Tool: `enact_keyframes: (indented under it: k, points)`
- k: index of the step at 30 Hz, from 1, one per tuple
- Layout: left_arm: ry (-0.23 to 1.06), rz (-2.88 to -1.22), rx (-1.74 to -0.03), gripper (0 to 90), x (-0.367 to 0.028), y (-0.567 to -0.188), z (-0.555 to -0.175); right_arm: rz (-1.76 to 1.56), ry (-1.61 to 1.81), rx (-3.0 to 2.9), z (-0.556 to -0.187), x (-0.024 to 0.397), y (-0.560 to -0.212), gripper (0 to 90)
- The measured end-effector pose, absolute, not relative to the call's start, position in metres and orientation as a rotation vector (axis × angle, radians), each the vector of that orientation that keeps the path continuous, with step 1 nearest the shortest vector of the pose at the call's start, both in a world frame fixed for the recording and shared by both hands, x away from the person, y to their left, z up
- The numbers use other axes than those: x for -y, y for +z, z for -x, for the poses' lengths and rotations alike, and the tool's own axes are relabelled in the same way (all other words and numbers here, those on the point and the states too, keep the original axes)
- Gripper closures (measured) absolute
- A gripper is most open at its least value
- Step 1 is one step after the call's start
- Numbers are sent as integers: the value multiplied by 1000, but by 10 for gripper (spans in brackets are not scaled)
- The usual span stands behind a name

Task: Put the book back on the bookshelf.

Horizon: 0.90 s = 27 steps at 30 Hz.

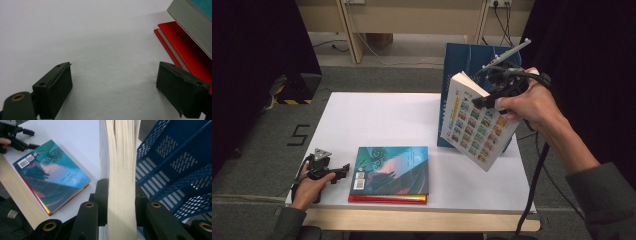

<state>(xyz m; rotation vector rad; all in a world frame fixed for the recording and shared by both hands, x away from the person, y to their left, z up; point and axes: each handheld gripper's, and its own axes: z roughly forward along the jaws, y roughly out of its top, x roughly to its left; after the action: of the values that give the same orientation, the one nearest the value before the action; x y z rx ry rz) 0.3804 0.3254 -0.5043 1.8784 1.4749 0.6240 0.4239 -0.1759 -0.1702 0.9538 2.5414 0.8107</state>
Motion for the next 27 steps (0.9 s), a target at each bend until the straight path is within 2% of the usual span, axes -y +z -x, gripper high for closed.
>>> enact_keyframes:
  k: [27]
  points:
    - [623, -1877, -1474, 120, -325, -504, -380, -1086, 794, -2422, -489, 168, -154, 735]
